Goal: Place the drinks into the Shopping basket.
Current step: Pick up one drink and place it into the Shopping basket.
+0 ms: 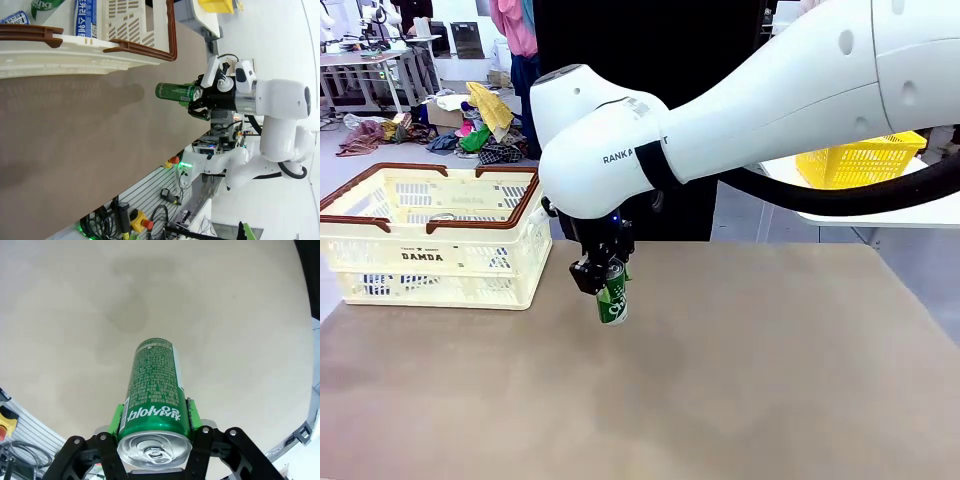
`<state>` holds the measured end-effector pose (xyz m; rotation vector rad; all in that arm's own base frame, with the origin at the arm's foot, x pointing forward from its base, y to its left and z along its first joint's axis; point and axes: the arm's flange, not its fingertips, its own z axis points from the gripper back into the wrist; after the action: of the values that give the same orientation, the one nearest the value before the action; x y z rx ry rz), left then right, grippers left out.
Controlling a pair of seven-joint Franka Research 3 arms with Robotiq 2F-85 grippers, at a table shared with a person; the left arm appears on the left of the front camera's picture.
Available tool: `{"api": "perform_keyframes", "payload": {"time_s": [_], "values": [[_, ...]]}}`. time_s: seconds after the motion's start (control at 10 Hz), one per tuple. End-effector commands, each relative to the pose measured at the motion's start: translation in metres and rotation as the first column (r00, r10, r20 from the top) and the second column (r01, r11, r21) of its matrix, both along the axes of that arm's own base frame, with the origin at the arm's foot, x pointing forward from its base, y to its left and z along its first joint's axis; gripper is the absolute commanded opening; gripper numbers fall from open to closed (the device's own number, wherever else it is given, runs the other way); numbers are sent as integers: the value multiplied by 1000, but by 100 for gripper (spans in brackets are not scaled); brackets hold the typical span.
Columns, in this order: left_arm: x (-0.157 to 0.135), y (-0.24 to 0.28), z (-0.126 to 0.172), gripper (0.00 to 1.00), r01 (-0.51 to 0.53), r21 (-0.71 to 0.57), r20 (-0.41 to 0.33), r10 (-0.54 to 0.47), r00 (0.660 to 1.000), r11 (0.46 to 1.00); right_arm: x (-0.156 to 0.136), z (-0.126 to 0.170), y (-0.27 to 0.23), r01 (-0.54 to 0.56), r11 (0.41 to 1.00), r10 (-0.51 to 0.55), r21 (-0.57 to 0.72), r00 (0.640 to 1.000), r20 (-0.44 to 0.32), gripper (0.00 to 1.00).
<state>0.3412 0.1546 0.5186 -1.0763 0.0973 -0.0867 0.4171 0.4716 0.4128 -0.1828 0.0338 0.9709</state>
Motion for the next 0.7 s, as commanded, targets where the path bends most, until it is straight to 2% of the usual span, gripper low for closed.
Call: {"api": "perform_keyframes", "payload": {"time_s": [0.0, 0.1, 0.6], "values": [[-4, 1, 0, 100, 16, 2, 5, -16, 1000, 1000, 1, 0, -5, -25, 1000, 25, 11, 1000, -17, 0], [-4, 1, 0, 100, 16, 2, 5, -16, 1000, 1000, 0, -4, -7, -24, 999, 26, 28, 998, -53, 0], [-4, 1, 0, 100, 16, 2, 5, -16, 1000, 1000, -1, -22, -18, 7, 1000, -5, 30, 997, -75, 0]]}}
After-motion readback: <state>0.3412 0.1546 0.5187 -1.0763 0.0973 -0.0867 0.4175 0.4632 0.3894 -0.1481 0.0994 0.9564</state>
